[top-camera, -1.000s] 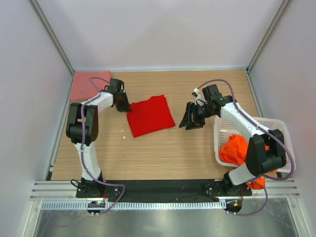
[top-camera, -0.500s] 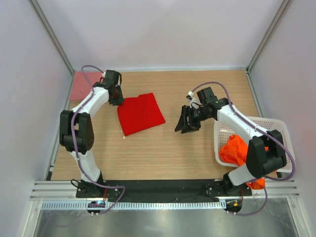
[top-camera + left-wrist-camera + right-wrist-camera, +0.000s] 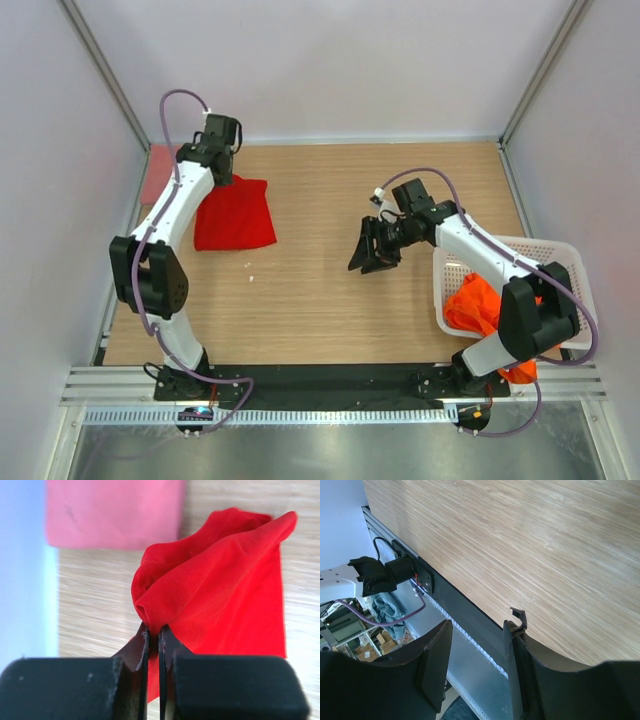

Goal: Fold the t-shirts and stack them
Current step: Neatly place the folded tshirt to the corner

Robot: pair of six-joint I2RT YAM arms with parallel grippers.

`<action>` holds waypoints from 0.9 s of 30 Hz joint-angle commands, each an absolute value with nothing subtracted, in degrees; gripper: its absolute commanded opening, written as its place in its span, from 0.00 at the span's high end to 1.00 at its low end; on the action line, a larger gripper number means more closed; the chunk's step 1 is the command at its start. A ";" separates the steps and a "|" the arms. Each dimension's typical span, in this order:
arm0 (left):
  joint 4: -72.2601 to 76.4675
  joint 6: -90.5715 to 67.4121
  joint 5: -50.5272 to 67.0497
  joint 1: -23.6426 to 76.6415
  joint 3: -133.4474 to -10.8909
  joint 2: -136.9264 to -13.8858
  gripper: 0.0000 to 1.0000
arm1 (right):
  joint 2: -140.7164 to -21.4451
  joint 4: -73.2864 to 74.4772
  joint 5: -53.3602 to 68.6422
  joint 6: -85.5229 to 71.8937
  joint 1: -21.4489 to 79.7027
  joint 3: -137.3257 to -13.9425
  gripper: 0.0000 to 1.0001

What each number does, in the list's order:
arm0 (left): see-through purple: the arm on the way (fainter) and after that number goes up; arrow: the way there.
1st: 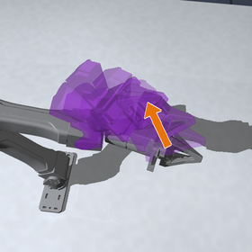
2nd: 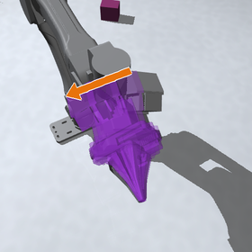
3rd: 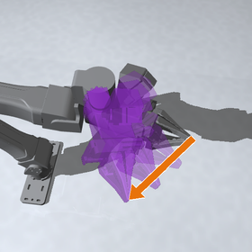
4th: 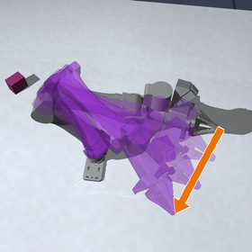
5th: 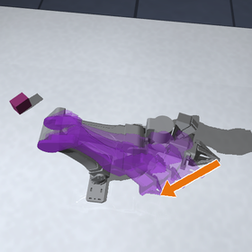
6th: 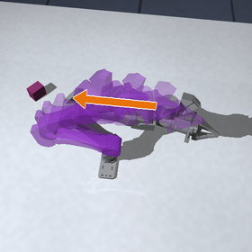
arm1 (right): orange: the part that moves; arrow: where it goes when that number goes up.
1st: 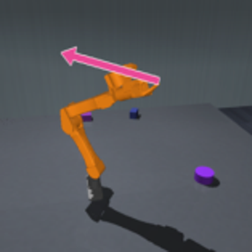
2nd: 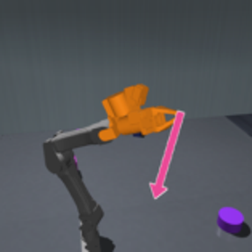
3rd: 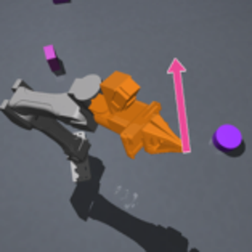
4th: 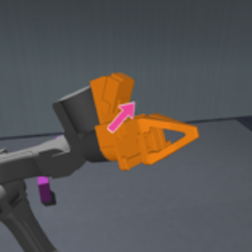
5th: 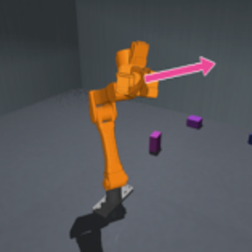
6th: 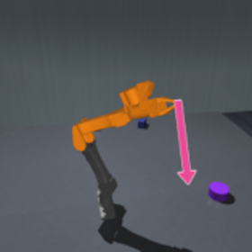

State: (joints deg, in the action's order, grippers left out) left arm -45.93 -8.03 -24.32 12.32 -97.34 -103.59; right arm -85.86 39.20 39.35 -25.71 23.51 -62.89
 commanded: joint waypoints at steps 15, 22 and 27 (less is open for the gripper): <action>-41.13 13.53 -37.26 12.30 -110.56 -100.11 1.00 | -90.44 37.97 41.22 -26.28 24.43 -64.86 0.47; -40.17 14.68 -39.02 12.39 -113.64 -98.88 1.00 | -90.17 37.79 41.22 -26.19 24.43 -64.07 0.48; -39.46 15.20 -38.58 12.39 -113.73 -98.44 1.00 | -90.26 37.62 41.40 -26.19 24.52 -64.16 0.47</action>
